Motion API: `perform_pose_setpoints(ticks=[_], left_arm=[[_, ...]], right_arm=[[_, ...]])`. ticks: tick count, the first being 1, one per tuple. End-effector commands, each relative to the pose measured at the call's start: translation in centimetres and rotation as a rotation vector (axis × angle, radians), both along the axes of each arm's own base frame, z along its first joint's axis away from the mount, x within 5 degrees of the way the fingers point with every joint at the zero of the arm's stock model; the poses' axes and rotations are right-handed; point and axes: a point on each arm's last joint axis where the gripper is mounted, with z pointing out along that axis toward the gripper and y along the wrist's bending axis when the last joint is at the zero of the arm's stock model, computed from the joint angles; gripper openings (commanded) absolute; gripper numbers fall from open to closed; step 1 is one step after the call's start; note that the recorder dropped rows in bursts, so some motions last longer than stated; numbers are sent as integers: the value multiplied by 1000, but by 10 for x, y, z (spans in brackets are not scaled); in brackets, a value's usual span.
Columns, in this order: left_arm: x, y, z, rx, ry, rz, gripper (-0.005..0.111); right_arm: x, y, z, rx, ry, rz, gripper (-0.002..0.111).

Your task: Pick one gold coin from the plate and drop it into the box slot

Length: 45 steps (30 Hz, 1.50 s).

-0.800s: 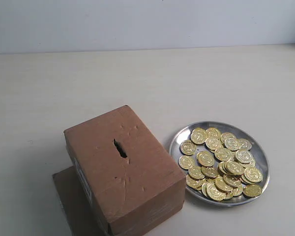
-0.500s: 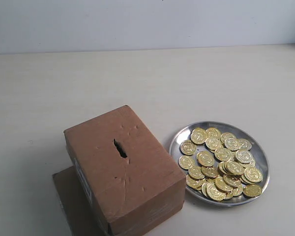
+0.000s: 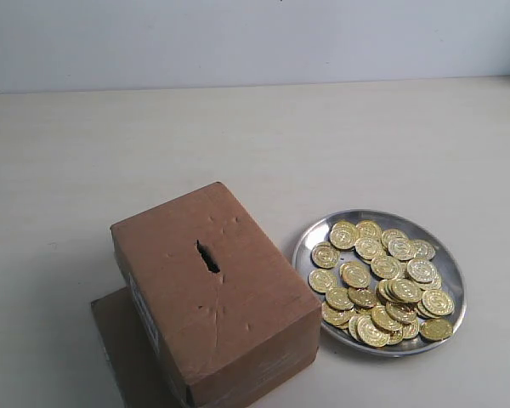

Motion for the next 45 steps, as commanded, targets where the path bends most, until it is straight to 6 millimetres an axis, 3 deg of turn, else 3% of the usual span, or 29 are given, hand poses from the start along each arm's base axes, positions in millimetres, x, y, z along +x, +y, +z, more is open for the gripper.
perform_pose_setpoints(ticks=[1,4,5,7,9,11,14,17,20,21,23,25,27,30,34,37,41,45], left_arm=[[0,0,0,34,-21,-5,0],[0,1,1,113,-46,-23,0],[1,0,3,44,-55,-15,0],[1,-2,6,-62,-74,-6,0],[1,-4,11,-206,-88,0,0],[2,-4,18,-302,-146,13,0],[3,-3,25,-496,-185,40,0],[3,0,30,-616,-220,65,0],[-1,-7,39,-624,-148,8,0],[-5,-11,47,-549,-119,-48,0],[-11,-16,60,-479,-120,-124,0],[-17,-19,72,-446,-151,-176,0],[-24,-24,89,-308,-194,-279,0],[-27,-30,103,-179,-230,-407,0],[-30,-36,114,-91,-250,-553,0],[-31,-36,113,-93,-245,-574,0],[-31,-37,113,-93,-237,-585,0],[-26,-41,105,-37,-200,-644,0]], right_arm=[[0,0,0,3,-12,-4,0],[0,0,0,-3,-12,-3,0],[0,-1,1,-82,-24,-2,0],[1,-1,6,-57,-79,-2,0],[1,1,11,107,-128,-6,0],[1,0,20,390,-220,-21,0],[1,0,21,800,-200,-36,0],[1,0,20,901,-180,-38,0],[1,2,17,1051,-125,-38,0],[1,3,16,1037,-107,-35,0],[-3,8,30,851,-85,24,0],[-10,14,49,693,-75,94,0],[-17,20,77,565,-44,178,0],[-10,23,102,487,31,202,0],[23,29,131,233,320,243,0],[52,36,145,184,445,299,0],[91,52,148,97,569,394,0],[129,71,136,31,753,473,0]])
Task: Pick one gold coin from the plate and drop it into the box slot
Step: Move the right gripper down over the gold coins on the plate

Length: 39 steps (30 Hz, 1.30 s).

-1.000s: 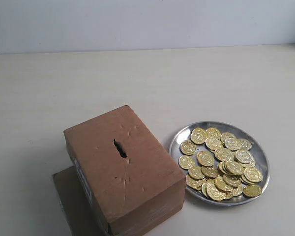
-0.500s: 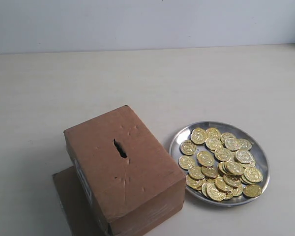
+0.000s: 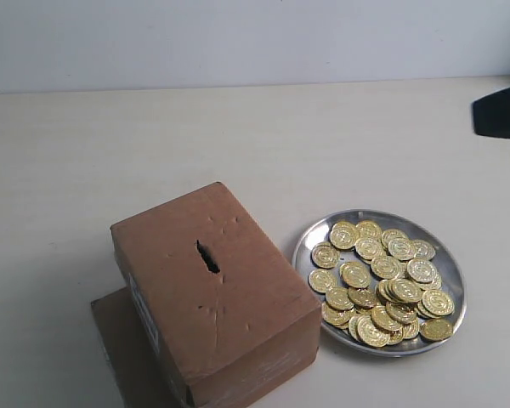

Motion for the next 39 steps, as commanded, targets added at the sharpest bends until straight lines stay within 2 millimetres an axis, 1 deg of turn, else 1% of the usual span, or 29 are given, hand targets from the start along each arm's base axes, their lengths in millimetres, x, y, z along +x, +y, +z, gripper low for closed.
perform_pose_setpoints(ticks=[1,3,5,6,8,9,11,12,14,15,16,18,24,26,31,39], left_arm=[[4,-6,-12,146,-9,-94,0],[4,-10,-27,359,-73,-206,0],[3,-13,-39,517,-145,-311,0],[2,-14,-45,584,-184,-354,0],[2,-15,-55,655,-239,-408,0],[2,-15,-59,684,-272,-421,0],[3,-15,-62,707,-304,-428,0],[3,-15,-62,712,-314,-427,0],[4,-15,-61,710,-333,-416,0],[6,-15,-60,707,-339,-401,0],[6,-15,-59,703,-348,-390,0],[7,-15,-58,698,-352,-379,0],[7,-15,-58,693,-353,-375,0],[7,-15,-58,693,-353,-375,0],[7,-15,-58,693,-353,-375,0],[7,-15,-58,691,-352,-375,0]], right_arm=[[42,22,-16,-96,177,129,0],[58,28,-29,-148,251,160,0],[73,34,-45,-199,333,190,2],[79,37,-52,-216,376,199,5],[89,40,-64,-236,443,212,13],[94,41,-72,-246,485,218,21],[99,42,-82,-267,527,226,33],[102,42,-88,-291,551,231,43],[106,41,-97,-312,582,236,58],[107,41,-101,-319,594,237,64],[109,41,-104,-327,606,239,67],[111,42,-111,-336,632,235,68],[120,33,-132,-428,713,115,67],[122,32,-139,-448,738,102,67],[127,33,-159,-469,802,111,62],[138,35,-187,-519,923,137,62]])
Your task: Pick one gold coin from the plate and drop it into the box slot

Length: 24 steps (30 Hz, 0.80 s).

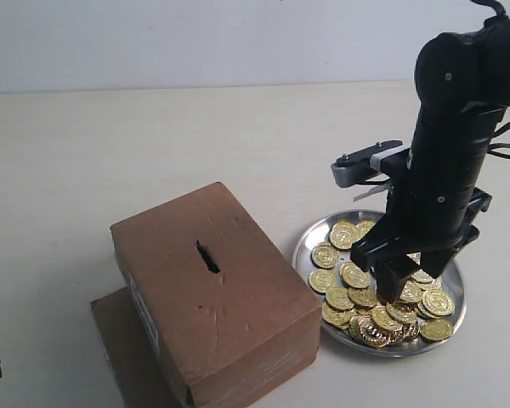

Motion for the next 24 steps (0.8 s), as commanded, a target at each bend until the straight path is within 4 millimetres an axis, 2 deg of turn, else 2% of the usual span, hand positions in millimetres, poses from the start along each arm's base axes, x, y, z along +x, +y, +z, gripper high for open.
perform_pose_setpoints(ticks=[1,13,19,24], left_arm=[[1,-1,-1,-13,9,1,0],[0,-1,0,-22,14,0,0],[0,-1,0,-22,14,0,0],[0,-1,0,-22,14,-2,0]], right_arm=[[10,2,-13,-21,48,11,62],[26,6,-32,-40,75,41,62],[27,5,-42,-58,106,49,62],[27,3,-43,-70,105,83,62]])
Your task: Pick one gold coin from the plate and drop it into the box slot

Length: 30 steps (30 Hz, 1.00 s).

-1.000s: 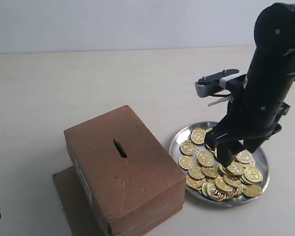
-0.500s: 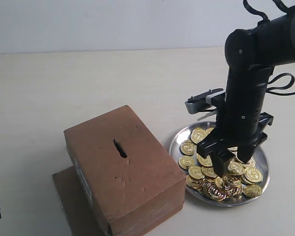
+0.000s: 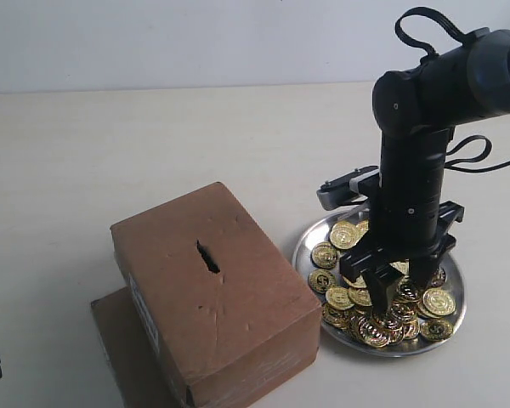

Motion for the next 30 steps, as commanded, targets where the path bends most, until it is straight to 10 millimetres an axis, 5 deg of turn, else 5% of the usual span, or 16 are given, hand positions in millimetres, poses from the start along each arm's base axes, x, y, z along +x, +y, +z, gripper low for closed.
perform_pose_setpoints(ticks=[1,30], left_arm=[[1,-1,-1,-11,7,-1,0],[1,-1,-1,-11,7,-1,0]], right_arm=[[1,-1,1,-7,-2,42,62],[1,0,1,13,5,79,48]])
